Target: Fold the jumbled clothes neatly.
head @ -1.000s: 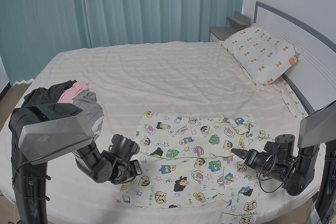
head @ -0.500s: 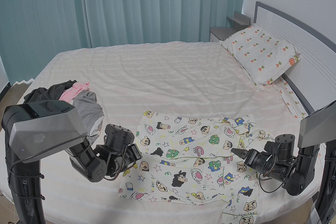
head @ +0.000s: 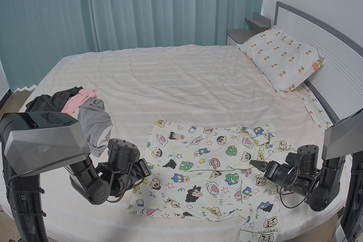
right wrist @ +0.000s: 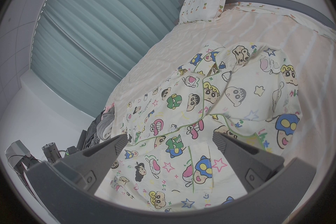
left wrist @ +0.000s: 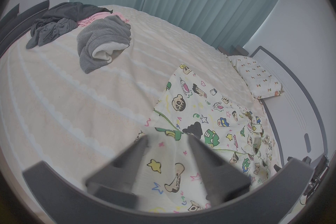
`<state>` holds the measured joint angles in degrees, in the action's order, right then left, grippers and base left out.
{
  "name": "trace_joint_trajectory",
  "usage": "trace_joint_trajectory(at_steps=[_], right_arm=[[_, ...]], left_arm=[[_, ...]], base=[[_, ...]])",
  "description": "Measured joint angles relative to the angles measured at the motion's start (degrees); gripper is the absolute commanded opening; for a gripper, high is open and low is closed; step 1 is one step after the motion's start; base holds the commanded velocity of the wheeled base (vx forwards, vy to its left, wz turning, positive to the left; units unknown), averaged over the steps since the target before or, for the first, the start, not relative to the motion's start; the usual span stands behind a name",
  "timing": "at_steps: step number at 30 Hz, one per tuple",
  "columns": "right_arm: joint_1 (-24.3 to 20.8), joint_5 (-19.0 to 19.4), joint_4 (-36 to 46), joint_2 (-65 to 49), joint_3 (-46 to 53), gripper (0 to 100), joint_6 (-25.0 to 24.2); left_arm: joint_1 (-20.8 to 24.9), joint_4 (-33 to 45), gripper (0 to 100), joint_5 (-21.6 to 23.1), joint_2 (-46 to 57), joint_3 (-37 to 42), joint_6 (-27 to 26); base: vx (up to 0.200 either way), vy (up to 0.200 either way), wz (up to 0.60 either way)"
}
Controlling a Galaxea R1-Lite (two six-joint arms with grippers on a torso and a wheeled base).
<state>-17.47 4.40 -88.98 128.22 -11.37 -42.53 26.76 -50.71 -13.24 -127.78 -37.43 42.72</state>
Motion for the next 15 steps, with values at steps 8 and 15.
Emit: trace_joint_trajectory(at_steps=[8,15], right_arm=[[0.0,0.0,0.0,0.0,0.1,100,0.0],[0.0,0.0,0.0,-0.3,0.3,100,0.1]], left_arm=[[-2.4,-0.1,100,0.6,-1.1,-0.5,-0.3],[-2.8,-0.1,100,11.0,1.8,7.8,-0.3]], base=[[0.0,0.0,0.0],[0.0,0.0,0.0]])
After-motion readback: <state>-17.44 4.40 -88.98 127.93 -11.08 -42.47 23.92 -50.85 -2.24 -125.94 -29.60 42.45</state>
